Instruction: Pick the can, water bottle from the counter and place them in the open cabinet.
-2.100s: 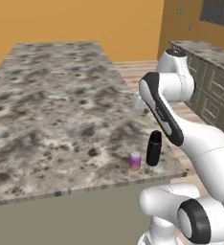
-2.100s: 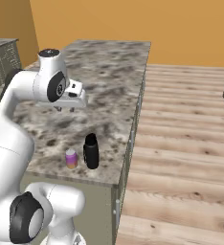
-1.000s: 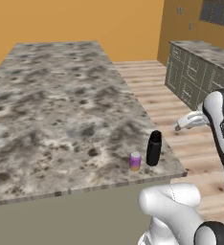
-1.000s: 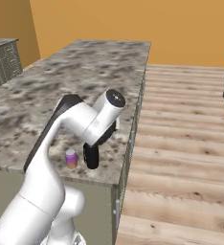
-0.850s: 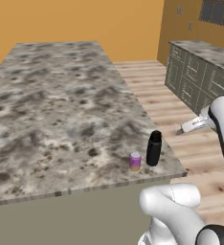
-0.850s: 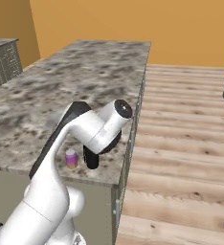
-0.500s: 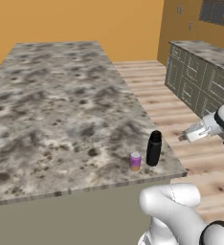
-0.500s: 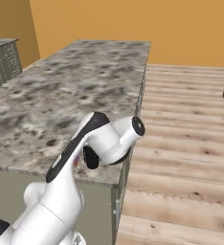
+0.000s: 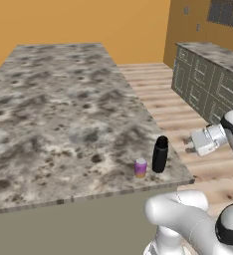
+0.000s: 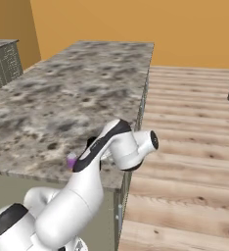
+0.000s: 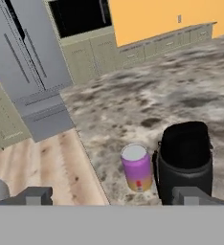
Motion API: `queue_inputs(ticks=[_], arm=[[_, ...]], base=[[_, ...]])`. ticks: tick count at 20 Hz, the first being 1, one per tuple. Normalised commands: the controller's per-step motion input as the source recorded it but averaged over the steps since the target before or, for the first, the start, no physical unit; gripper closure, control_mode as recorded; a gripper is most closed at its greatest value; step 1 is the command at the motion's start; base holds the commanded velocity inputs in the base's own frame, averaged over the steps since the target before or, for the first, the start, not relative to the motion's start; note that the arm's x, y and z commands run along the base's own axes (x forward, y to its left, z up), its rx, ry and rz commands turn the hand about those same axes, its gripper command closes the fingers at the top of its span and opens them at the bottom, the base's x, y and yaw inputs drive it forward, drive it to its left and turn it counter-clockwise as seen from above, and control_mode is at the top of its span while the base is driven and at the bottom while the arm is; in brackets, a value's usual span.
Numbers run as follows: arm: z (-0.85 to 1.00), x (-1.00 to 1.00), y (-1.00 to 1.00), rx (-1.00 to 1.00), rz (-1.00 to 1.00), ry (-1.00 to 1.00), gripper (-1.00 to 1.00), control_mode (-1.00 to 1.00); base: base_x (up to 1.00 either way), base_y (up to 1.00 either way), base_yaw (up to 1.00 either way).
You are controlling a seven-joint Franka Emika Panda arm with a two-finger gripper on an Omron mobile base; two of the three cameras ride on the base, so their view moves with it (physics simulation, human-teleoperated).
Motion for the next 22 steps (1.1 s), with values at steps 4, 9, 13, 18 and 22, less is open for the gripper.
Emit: queue_inputs(ticks=[4, 9, 13, 18, 22], arm=[[-0.32, 0.26, -0.03, 0.05, 0.12, -0.15, -1.0, -1.0], [-0.22, 0.42, 0.0, 0.04, 0.05, -0.01, -1.0, -1.0], [-0.15, 0.45, -0.01, 0.05, 0.01, 0.0, -1.0, -1.0], [-0.2, 0.4, -0.06, 0.04, 0.01, 0.0, -1.0, -1.0], [-0.31, 0.26, -0.02, 0.01, 0.03, 0.0, -1.0, -1.0]], base=[[0.0, 0.0, 0.0], [0.0, 0.0, 0.0], [0.0, 0.0, 0.0], [0.0, 0.0, 0.0], [0.0, 0.0, 0.0]])
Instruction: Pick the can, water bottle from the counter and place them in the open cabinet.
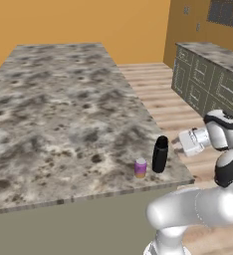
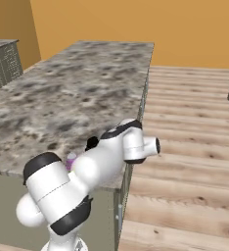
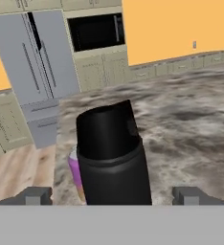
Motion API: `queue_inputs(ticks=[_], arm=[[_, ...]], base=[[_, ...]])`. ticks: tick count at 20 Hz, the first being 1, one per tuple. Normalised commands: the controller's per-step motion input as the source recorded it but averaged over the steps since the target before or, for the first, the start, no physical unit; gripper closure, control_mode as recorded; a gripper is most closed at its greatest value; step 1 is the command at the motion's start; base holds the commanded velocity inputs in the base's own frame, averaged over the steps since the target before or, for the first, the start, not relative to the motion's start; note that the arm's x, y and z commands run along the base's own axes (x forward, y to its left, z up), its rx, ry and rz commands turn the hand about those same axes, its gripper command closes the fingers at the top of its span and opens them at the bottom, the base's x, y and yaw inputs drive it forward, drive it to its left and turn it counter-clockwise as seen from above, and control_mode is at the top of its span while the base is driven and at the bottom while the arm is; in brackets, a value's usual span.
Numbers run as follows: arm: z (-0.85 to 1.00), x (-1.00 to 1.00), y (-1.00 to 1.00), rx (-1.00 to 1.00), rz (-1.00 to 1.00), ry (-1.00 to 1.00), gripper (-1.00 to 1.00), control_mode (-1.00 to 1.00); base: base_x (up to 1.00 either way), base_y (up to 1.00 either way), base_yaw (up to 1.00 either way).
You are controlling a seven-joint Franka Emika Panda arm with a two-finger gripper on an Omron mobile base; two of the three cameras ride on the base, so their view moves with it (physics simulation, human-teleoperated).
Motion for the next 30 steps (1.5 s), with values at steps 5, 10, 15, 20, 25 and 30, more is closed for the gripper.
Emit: queue_inputs(ticks=[5, 10, 15, 20, 25, 30], arm=[[-0.26, 0.0, 0.06, 0.0, 0.07, 0.0, -1.0, -1.0], [-0.09, 0.04, 0.1, 0.02, 0.03, 0.0, -1.0, -1.0], [0.0, 0.0, 0.29, 0.01, 0.0, 0.0, -1.0, -1.0], [0.0, -0.05, 0.22, 0.0, 0.0, -0.01, -1.0, -1.0], [0.0, -0.07, 0.16, 0.01, 0.01, 0.0, -1.0, -1.0], [0.0, 0.0, 0.16, 0.0, 0.01, 0.0, -1.0, -1.0]], base=[[0.0, 0.0, 0.0], [0.0, 0.0, 0.0], [0.0, 0.0, 0.0], [0.0, 0.0, 0.0], [0.0, 0.0, 0.0], [0.0, 0.0, 0.0]])
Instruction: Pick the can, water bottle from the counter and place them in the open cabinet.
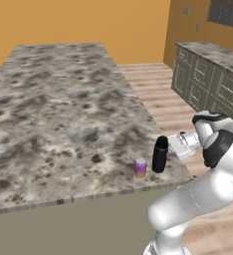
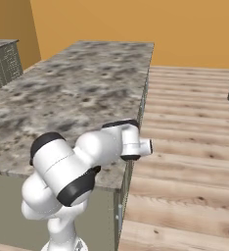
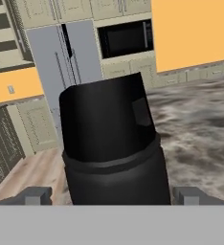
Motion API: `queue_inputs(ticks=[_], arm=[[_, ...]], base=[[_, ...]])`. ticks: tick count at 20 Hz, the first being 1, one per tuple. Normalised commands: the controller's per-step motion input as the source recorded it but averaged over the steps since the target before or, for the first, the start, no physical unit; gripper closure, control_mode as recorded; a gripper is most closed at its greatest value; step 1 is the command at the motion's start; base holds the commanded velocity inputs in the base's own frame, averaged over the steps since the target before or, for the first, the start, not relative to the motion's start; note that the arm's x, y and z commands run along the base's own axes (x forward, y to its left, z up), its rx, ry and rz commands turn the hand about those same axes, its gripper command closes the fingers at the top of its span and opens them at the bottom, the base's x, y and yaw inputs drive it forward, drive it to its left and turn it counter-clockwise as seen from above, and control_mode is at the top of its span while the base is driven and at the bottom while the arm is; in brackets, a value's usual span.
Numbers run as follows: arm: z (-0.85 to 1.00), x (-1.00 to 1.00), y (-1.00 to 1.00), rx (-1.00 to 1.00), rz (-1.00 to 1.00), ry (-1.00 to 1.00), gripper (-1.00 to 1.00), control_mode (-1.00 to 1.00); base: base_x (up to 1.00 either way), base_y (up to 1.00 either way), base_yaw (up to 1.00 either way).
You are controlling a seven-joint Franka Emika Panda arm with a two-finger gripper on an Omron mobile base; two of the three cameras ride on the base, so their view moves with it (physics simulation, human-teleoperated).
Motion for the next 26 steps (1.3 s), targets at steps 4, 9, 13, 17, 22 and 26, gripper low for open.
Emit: queue_inputs(ticks=[4, 9, 13, 17, 22, 26], arm=[[-0.01, 0.0, 0.16, 0.0, 0.02, 0.0, -1.0, -1.0], [-0.04, -0.01, 0.09, 0.0, 0.01, 0.0, 1.0, -1.0], [0.0, 0.0, 0.0, 0.0, 0.0, 0.0, 1.0, -1.0], [0.33, -0.17, -0.37, 0.0, -0.02, 0.0, 1.0, -1.0], [0.6, -0.25, -0.18, 0.0, -0.06, 0.0, 1.0, -1.0], [0.64, -0.33, -0.02, 0.0, -0.02, 0.0, 1.0, -1.0]], base=[[0.0, 0.0, 0.0], [0.0, 0.0, 0.0], [0.0, 0.0, 0.0], [0.0, 0.0, 0.0], [0.0, 0.0, 0.0], [0.0, 0.0, 0.0]])
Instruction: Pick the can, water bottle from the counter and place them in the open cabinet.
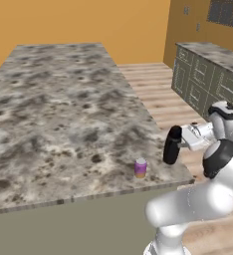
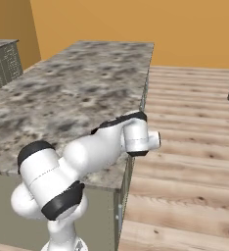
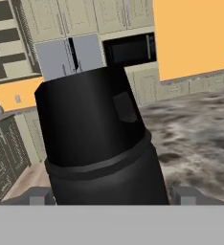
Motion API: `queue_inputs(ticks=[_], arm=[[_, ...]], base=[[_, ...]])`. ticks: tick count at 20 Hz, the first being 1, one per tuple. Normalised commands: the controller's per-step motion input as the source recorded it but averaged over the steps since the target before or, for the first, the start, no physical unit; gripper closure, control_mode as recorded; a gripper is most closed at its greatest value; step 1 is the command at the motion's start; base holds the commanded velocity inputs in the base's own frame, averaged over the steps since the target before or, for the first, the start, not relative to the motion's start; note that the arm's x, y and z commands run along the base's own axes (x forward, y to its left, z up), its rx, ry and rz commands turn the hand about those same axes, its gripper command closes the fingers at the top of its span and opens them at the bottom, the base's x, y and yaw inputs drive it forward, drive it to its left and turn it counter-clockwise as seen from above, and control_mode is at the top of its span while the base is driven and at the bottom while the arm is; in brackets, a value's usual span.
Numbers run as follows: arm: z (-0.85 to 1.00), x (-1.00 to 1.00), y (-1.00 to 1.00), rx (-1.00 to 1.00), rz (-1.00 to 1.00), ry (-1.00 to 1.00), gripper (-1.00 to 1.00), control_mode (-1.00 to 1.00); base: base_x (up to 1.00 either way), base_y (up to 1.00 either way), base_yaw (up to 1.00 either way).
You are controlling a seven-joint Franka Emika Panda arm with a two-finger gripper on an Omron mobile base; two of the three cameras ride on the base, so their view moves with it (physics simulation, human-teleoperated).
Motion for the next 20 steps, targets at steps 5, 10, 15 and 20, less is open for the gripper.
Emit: queue_inputs(ticks=[5, 10, 15, 20], arm=[[0.57, -0.39, -0.02, 0.0, -0.01, 0.0, 1.0, -1.0], [0.28, -0.51, -0.08, 0.0, 0.0, 0.0, 1.0, -1.0], [0.3, -0.42, -0.07, 0.0, -0.02, -0.01, 1.0, -1.0], [0.15, -0.05, 0.01, -0.01, -0.04, 0.0, 1.0, -1.0]], base=[[0.0, 0.0, 0.0], [0.0, 0.0, 0.0], [0.0, 0.0, 0.0], [0.0, 0.0, 0.0]])
